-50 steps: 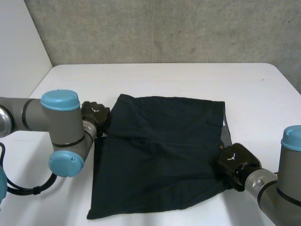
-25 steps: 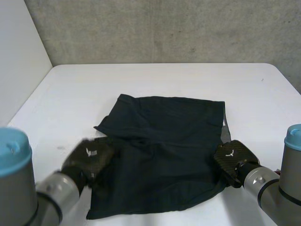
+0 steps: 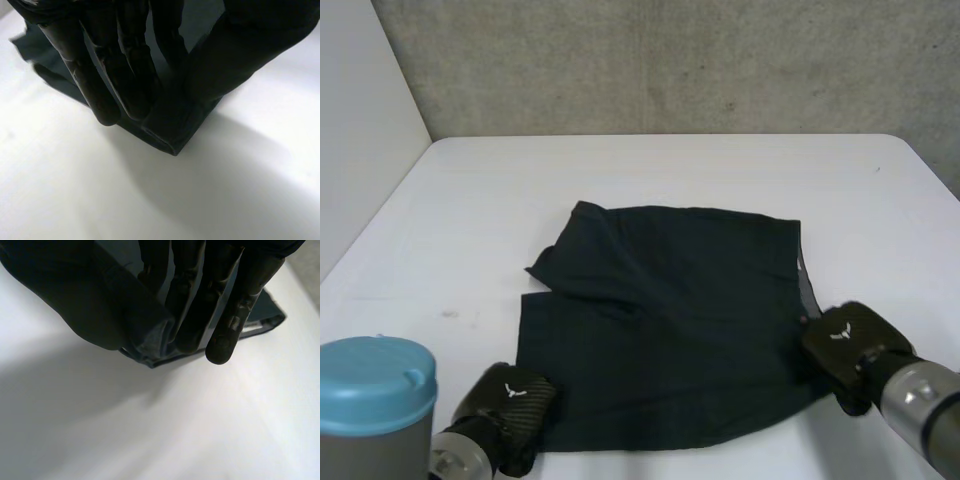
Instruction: Fold the shorts.
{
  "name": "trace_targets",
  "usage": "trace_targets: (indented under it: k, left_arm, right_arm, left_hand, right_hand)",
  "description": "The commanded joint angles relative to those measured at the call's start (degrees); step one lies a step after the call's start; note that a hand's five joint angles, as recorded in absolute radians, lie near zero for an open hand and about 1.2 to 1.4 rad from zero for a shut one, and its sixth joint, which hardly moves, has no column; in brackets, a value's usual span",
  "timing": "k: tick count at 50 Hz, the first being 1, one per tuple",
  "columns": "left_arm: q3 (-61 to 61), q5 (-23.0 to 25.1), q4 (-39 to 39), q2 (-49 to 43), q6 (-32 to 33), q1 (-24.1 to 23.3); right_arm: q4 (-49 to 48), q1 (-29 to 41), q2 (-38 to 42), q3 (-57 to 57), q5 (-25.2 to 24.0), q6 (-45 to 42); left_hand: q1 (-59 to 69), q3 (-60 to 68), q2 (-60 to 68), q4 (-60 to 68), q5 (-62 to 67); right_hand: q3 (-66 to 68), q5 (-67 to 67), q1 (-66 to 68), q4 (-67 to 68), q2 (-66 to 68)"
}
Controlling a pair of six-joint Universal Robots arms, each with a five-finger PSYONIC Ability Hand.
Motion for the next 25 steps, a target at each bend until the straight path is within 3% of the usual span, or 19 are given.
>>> trace_targets:
  k: [1,5,9,12,17,20,25]
  left_arm:
    - [2.8,-0.07,-10.63,7.67,15.94,-2.73]
    - [8.25,-0.59,-3.97,5.57,16.84,-2.47]
    - [15.0,-0.42,10.33,-2.05,17.71,-1.94]
    - [20.73,-0.16,19.85,-8.66,17.89,-1.33]
    - [34.76,0.02,30.05,-21.91,21.92,-1.15]
    - [44.16,0.2,30.77,-30.34,25.61,-0.71]
    - [59.02,0.11,31.3,-44.06,28.17,1.13]
  right_arm:
    - [17.79,-8.72,-4.98,-0.04,-2.79,-19.11]
    - [14.4,-11.02,-3.5,-4.51,-6.83,-13.54]
    - [9.64,-10.41,4.58,-10.14,-7.03,-5.52]
    - [6.65,-8.48,9.16,-15.85,-4.66,-2.0]
    - [0.86,-3.12,16.19,-24.82,4.57,-1.03]
    - [-4.06,-0.48,20.85,-29.66,8.88,-1.72]
    - [-11.1,0.58,31.3,-37.65,11.17,-2.17]
  left_hand:
    - [20.47,12.06,11.53,11.35,11.63]
    - [20.47,12.06,11.53,11.35,11.63]
    - [20.47,12.06,11.53,11.35,11.63]
    - [20.47,12.06,11.53,11.35,11.63]
    - [20.47,12.06,11.53,11.35,11.63]
    - [20.47,12.06,11.53,11.35,11.63]
    - [20.47,12.06,11.53,11.35,11.63]
  right_hand:
    - [12.28,13.89,24.0,11.69,12.36]
    - [12.28,13.89,24.0,11.69,12.36]
    - [12.28,13.89,24.0,11.69,12.36]
    - [12.28,13.89,24.0,11.69,12.36]
    - [12.28,13.89,24.0,11.69,12.36]
    - [12.28,13.89,24.0,11.69,12.36]
    - [12.28,13.89,24.0,11.69,12.36]
